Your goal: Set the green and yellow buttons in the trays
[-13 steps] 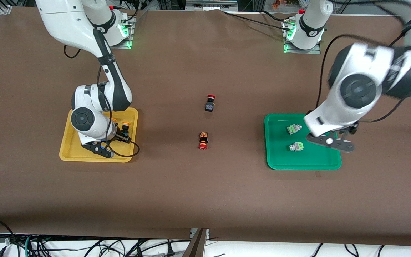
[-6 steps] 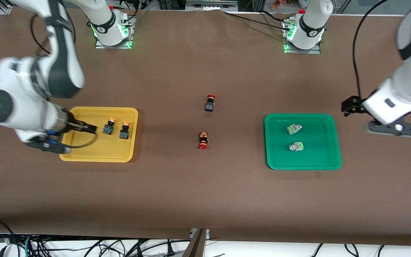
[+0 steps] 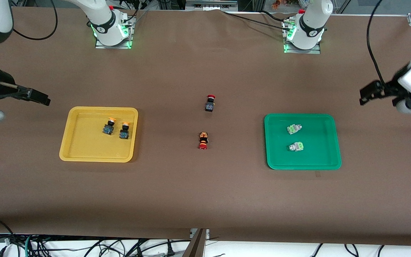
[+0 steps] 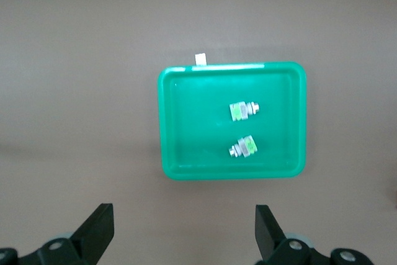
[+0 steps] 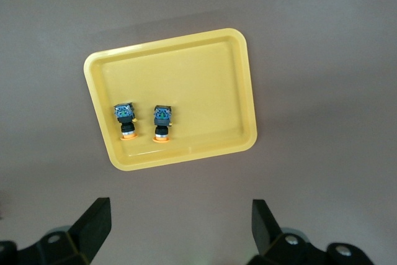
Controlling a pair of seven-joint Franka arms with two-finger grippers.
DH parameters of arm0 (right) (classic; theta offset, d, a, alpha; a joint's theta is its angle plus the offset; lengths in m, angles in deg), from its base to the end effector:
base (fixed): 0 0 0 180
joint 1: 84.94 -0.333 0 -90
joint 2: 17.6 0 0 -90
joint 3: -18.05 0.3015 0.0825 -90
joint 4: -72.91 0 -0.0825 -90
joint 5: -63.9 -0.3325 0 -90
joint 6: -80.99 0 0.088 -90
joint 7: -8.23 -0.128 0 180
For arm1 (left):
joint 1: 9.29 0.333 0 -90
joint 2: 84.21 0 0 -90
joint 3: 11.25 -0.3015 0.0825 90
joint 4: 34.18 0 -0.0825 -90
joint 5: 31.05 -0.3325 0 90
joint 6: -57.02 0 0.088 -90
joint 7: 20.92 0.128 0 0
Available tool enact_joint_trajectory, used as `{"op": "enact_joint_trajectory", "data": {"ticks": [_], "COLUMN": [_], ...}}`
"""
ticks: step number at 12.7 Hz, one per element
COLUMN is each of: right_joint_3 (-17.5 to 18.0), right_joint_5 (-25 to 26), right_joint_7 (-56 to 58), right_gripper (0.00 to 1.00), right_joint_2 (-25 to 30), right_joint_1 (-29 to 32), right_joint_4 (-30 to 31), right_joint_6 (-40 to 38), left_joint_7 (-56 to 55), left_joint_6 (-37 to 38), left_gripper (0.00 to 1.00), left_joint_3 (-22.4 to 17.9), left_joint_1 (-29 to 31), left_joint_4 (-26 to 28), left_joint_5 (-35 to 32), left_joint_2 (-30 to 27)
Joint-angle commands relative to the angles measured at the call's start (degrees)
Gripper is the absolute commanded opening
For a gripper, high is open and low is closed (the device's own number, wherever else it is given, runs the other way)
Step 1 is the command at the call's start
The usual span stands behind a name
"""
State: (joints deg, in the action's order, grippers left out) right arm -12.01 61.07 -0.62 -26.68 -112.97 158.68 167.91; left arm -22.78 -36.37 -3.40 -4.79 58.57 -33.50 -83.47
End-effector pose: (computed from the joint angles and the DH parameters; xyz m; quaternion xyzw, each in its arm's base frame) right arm 0.5330 0.0073 0.5431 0.9937 -0.0944 -0.0576 0.0184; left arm 0.5105 -0.0242 0.5675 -0.9997 0.0143 -0.0001 0.0205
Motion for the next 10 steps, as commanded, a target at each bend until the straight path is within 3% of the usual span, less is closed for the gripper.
{"op": "enact_joint_trajectory", "data": {"ticks": [1,2,7,10], "right_joint_3": [5.1,9.7,28.9,29.4], "right_joint_5": [3.1,2.9,3.0,3.0], "right_joint_7": [4.5,8.6,11.0,11.8], "right_gripper": [1.00,1.00,1.00,1.00], "right_joint_2": [3.7,3.9,6.1,6.0], "right_joint_1": [4.6,8.6,26.2,27.0], "right_joint_4": [2.6,2.9,7.0,6.8], "right_joint_6": [-3.2,-4.5,-4.7,-1.9], "left_joint_7": [0.7,0.7,0.5,0.4], "left_joint_6": [-2.8,-2.8,-2.8,0.2], "left_gripper": [1.00,1.00,1.00,1.00], "left_joint_3": [-2.8,-4.4,-4.2,-3.9], "left_joint_1": [-2.9,-4.2,-3.9,-4.1], "left_joint_4": [6.1,5.8,3.9,0.8], "left_joint_5": [1.0,1.0,1.1,1.2], "left_joint_2": [-4.8,-4.1,-1.4,0.1]}}
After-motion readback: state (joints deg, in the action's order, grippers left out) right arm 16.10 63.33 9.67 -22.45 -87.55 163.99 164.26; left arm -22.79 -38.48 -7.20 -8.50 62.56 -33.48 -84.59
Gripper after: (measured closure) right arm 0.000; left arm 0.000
